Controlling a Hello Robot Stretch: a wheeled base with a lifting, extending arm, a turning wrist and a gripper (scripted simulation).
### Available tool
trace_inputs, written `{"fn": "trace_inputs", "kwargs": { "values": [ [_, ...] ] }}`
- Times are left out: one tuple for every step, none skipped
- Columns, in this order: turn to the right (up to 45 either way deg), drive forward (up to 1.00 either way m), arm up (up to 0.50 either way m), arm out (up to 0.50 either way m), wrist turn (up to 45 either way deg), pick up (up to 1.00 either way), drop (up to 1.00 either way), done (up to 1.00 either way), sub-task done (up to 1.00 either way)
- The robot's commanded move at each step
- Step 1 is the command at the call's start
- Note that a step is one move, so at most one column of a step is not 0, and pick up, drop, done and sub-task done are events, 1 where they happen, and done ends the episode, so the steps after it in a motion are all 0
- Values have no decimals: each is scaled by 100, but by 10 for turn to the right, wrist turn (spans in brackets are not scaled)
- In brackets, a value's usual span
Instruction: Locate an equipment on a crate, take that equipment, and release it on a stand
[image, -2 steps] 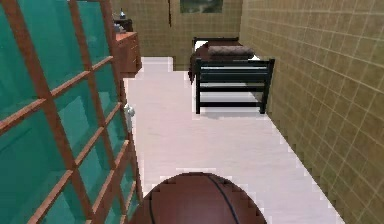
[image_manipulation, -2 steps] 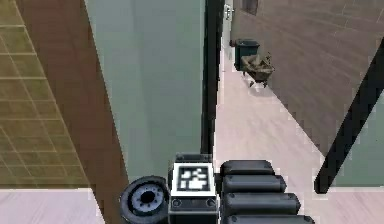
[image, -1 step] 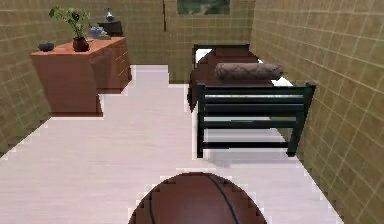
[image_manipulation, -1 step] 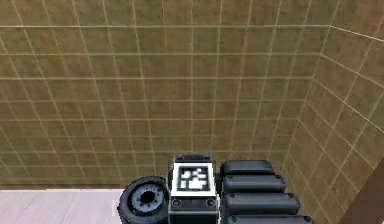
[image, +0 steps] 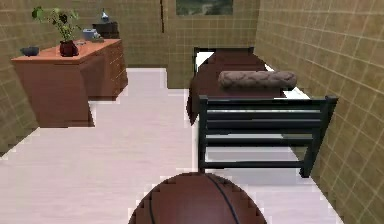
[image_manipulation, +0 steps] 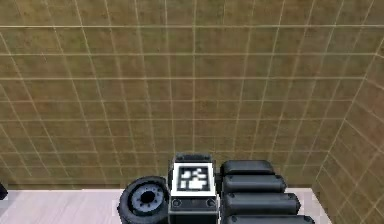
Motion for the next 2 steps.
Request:
{"fn": "trace_inputs", "kwargs": {
  "values": [
    [-300, 0, 0, 0, 0, 0, 0, 0, 0],
    [0, 50, 0, 0, 0, 0, 0, 0, 0]
  ]
}}
